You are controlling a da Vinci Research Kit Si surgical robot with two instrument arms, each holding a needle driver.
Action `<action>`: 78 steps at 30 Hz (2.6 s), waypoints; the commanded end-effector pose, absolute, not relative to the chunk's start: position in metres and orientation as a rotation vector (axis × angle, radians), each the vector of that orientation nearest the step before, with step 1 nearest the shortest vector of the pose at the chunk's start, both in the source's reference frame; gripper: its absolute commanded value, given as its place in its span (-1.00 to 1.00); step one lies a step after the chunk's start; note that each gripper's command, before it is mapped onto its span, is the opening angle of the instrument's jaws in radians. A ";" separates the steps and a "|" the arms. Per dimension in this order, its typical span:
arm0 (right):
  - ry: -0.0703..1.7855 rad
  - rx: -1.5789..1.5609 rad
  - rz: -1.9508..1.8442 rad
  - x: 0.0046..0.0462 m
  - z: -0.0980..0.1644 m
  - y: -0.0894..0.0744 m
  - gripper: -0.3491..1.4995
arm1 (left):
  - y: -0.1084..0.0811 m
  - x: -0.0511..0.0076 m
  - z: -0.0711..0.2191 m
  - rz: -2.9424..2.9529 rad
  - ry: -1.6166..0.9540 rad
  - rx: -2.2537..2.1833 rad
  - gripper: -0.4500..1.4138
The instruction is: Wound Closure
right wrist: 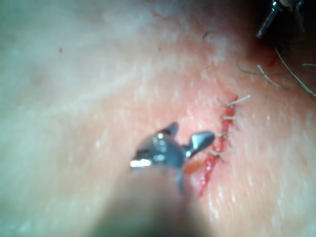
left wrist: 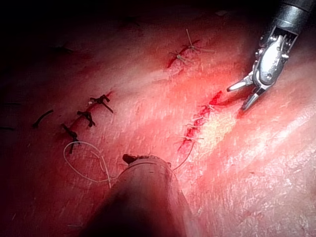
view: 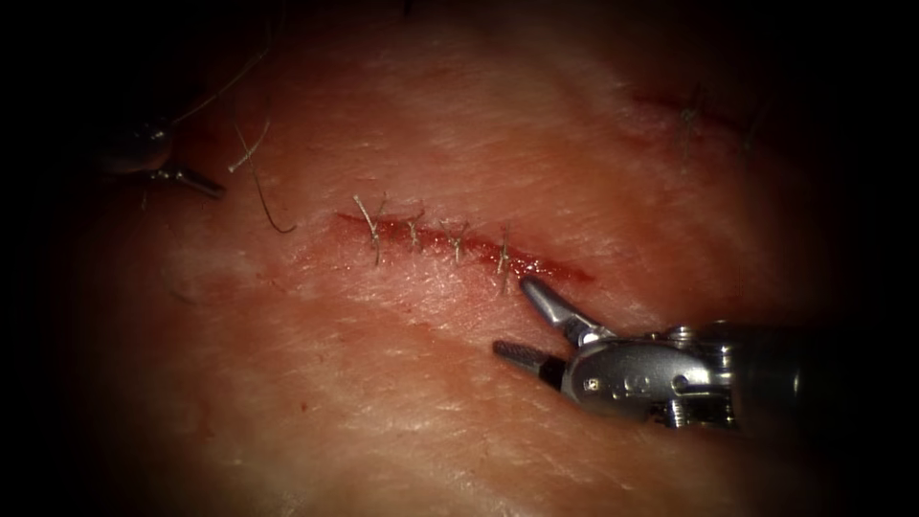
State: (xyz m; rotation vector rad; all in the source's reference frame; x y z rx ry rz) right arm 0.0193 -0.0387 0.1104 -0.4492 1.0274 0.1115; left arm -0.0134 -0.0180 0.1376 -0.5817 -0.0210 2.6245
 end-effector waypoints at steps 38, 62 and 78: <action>1.026 -0.446 0.121 0.0205 0.110 -0.039 0.98 | -0.016 -0.0124 0.145 2.517 -0.196 -0.449 0.73; 1.026 -0.445 0.124 0.0209 0.110 -0.039 0.98 | -0.015 -0.0117 0.149 2.455 -0.228 -0.464 -0.50; 1.026 -0.445 0.124 0.0210 0.110 -0.040 0.98 | -0.015 -0.0134 0.147 2.576 -0.333 -0.523 -1.00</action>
